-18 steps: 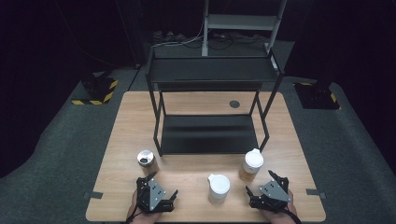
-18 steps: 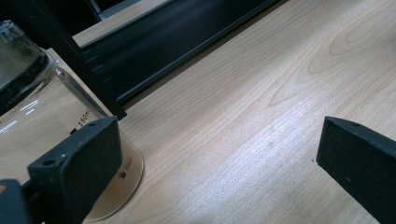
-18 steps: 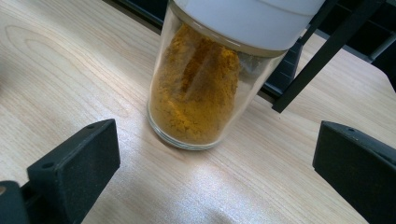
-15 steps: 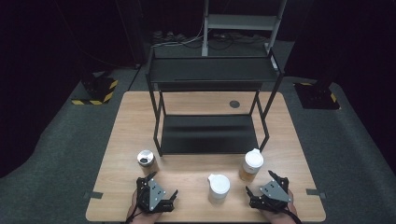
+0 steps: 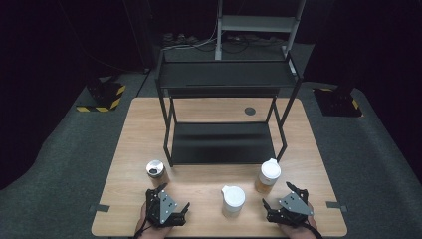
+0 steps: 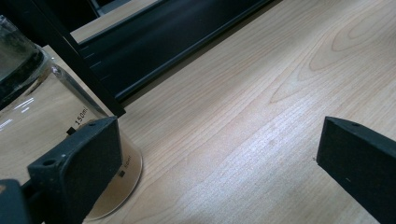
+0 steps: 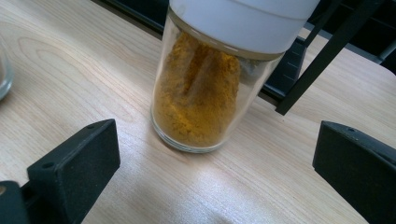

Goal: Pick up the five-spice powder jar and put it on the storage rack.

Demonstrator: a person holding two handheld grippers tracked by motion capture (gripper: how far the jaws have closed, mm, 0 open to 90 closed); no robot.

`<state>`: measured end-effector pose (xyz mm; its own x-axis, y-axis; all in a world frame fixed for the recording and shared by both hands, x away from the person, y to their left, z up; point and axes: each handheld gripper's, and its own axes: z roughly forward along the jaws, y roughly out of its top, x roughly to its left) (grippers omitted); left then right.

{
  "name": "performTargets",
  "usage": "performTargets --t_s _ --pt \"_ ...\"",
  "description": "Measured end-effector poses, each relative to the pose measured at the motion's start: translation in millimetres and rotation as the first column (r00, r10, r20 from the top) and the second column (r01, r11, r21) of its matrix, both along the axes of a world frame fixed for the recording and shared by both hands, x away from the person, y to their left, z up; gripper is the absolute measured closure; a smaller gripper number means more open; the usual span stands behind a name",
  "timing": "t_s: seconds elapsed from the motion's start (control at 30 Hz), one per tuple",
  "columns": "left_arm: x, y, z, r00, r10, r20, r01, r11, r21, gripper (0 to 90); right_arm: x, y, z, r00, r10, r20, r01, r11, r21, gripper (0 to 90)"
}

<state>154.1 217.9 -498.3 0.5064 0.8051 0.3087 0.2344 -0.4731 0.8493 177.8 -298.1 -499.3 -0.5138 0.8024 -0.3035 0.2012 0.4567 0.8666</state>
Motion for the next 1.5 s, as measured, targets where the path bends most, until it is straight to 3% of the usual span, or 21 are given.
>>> performTargets --t_s 0.33,0.53,0.9,1.5 --pt "-0.6 2.4 -0.7 1.0000 -0.003 0.004 0.003 0.9999 -0.012 0.6 -0.1 -2.5 -0.6 1.0000 0.001 0.000 -0.001 1.000 0.018 0.0" --pt "0.4 8.5 0.9 0.9998 -0.005 -0.017 0.004 0.9977 -0.068 0.6 -1.0 -2.1 -1.1 1.0000 -0.001 0.005 0.001 1.000 0.018 0.0" --pt "-9.5 9.5 8.5 0.9996 -0.024 0.013 0.025 0.9955 -0.091 0.6 -0.6 -3.5 -1.2 1.0000 0.005 0.004 -0.005 1.000 0.022 0.0" --pt "-21.7 32.7 13.1 0.9988 0.037 0.031 -0.032 0.9861 -0.163 0.6 -1.6 -4.2 -2.3 0.9999 0.008 0.011 -0.008 1.000 0.025 0.0"
